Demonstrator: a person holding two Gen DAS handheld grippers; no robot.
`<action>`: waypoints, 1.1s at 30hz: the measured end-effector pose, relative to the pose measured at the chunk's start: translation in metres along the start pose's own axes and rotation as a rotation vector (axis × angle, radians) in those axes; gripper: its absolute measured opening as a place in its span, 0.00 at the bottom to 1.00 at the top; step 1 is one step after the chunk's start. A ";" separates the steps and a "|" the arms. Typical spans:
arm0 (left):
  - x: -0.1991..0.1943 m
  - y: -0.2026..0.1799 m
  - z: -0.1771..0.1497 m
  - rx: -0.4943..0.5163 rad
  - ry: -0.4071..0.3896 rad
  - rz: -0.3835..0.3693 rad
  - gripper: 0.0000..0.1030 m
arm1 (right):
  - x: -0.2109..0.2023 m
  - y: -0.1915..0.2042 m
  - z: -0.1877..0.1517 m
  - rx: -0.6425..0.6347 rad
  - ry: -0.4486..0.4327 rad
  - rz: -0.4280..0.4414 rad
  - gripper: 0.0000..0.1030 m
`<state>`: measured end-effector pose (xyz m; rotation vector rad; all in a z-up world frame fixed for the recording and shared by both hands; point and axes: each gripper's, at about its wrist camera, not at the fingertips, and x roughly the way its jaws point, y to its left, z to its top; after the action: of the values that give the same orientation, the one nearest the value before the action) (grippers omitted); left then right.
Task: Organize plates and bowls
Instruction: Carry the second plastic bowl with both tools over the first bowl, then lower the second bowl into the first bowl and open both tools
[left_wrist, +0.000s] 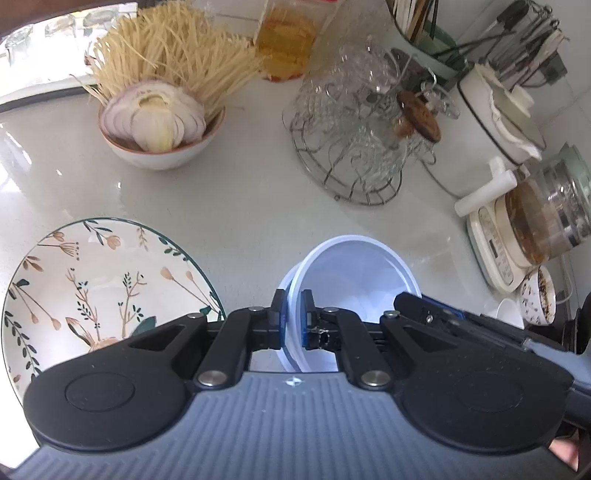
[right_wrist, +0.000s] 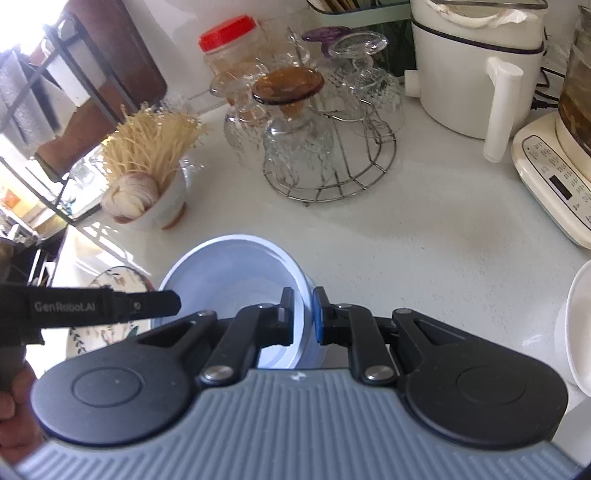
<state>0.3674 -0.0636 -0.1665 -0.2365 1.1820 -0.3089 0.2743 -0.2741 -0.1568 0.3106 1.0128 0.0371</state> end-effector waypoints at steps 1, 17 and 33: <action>0.001 0.000 0.000 0.008 0.003 0.002 0.07 | 0.001 0.001 0.000 -0.004 0.000 -0.004 0.14; 0.006 -0.010 0.010 0.049 0.053 0.001 0.34 | 0.004 0.004 0.006 -0.017 0.007 -0.037 0.19; -0.031 -0.021 0.013 0.111 -0.047 -0.026 0.37 | -0.036 -0.004 0.019 0.043 -0.156 -0.037 0.56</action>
<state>0.3663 -0.0716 -0.1279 -0.1614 1.1120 -0.3885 0.2703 -0.2885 -0.1187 0.3290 0.8654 -0.0417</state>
